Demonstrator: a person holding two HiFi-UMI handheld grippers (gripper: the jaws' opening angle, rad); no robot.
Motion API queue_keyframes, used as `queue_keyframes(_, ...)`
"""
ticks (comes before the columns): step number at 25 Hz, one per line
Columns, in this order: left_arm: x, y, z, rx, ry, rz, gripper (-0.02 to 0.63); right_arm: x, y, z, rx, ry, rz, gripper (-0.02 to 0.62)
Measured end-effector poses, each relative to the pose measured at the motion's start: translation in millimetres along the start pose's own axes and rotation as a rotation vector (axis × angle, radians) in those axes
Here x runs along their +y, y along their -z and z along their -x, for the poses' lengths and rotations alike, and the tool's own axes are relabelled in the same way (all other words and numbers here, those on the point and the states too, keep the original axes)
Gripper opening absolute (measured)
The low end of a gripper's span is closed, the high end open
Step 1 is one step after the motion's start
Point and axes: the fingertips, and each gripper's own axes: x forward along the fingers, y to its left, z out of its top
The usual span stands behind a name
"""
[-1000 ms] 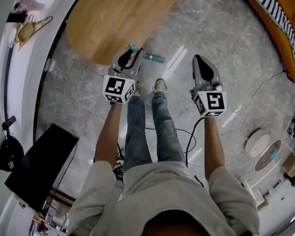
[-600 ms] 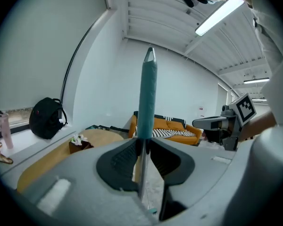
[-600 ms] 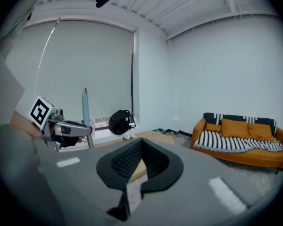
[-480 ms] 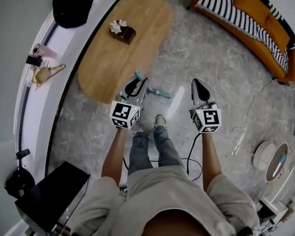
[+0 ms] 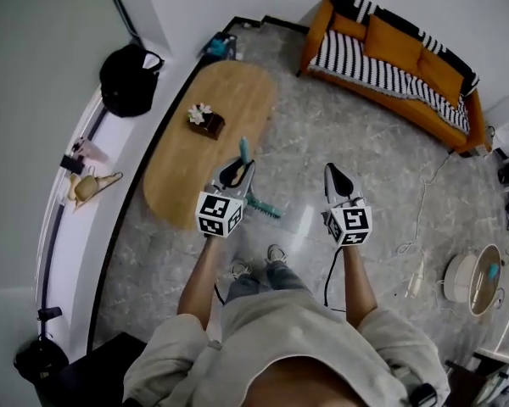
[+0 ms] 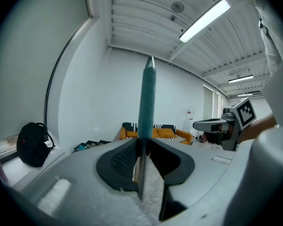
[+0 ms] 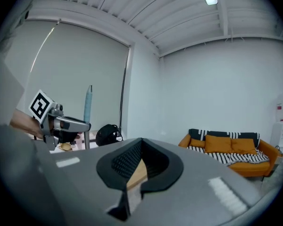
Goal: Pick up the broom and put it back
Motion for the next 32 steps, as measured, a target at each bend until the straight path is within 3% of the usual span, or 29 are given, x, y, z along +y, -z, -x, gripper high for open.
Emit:
queue_keyframes(7, -26.9, 22.8, -16.7, 0.064, 0.109, -0.011, 0.084, -12.9, -18.5, 40.0, -0.009, 0.104, 0.012, 0.002)
queue_keyframes(20, -103.3, -13.3, -61.5, 0.039, 0.341, -0.047, 0.081, -42.0, -16.0, 121.5, -0.028, 0.332, -0.018, 0.002)
queue_keyframes(26, -132.6, -21.7, -100.5, 0.045, 0.378, -0.083, 0.083, -82.2, -3.6, 134.6, -0.026, 0.373, -0.044, 0.002)
queue_keyframes(32, -148.6, -31.6, -165.6, 0.044, 0.357, -0.097, 0.083, -154.8, 5.9, 105.8, -0.039, 0.341, -0.056, 0.002)
